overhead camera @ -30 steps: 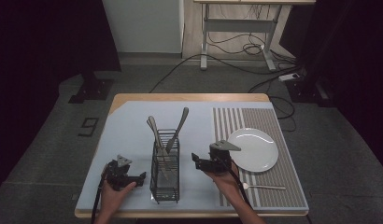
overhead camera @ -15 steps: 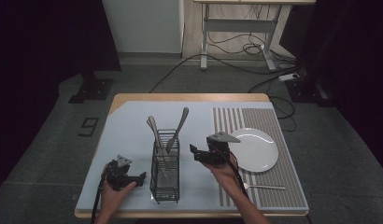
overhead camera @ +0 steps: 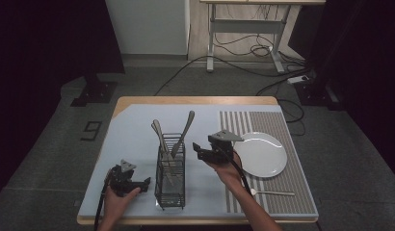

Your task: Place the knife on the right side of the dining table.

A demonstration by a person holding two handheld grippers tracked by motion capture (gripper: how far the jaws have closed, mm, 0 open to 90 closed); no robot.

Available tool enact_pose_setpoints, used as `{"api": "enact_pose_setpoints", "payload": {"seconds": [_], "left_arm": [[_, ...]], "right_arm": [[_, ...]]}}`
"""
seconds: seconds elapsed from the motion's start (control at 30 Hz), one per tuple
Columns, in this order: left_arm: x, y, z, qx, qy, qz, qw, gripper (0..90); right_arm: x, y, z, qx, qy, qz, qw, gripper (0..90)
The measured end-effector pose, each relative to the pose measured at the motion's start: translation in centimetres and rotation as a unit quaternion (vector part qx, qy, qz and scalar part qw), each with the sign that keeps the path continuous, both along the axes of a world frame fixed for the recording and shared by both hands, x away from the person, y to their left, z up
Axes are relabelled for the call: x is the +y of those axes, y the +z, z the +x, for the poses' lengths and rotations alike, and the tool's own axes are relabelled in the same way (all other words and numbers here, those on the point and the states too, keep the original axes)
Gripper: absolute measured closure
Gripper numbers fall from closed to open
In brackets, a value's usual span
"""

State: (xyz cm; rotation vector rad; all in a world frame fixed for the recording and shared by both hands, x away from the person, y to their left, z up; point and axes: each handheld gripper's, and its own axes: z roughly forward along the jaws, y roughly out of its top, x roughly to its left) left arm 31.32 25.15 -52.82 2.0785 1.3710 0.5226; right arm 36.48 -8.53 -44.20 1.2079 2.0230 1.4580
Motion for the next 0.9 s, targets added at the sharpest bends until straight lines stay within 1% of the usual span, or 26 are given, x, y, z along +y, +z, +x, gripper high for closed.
{"api": "enact_pose_setpoints", "payload": {"seconds": [0.13,0.2,0.43,0.47,0.53,0.8,0.9], "left_arm": [[0.0,0.0,0.0,0.0,0.0,0.0,1.0,0.0],[0.0,0.0,0.0,0.0,0.0,0.0,1.0,0.0],[0.0,0.0,0.0,0.001,-0.001,0.001,1.0,0.0],[0.0,0.0,0.0,0.001,-0.001,0.0,1.0,0.0],[0.0,0.0,0.0,0.001,-0.001,0.0,1.0,0.0],[0.0,0.0,0.0,0.0,-0.001,0.001,1.0,0.0],[0.0,0.0,0.0,0.0,-0.001,0.001,1.0,0.0]], "right_arm": [[0.1,0.3,0.3,0.001,0.004,0.006,1.0,31.6],[0.2,0.4,0.5,0.002,0.007,0.005,1.0,31.9],[1.1,1.1,1.3,-0.006,0.012,0.009,0.9999,34.2],[1.5,1.3,1.6,-0.015,0.009,0.006,0.9998,37.6],[1.7,1.4,1.8,-0.018,0.01,0.009,0.9997,38.7],[2.2,1.8,2.5,-0.022,0.021,0.012,0.9995,42.2],[2.7,2.1,2.8,-0.027,0.023,0.006,0.9993,45.8]]}}
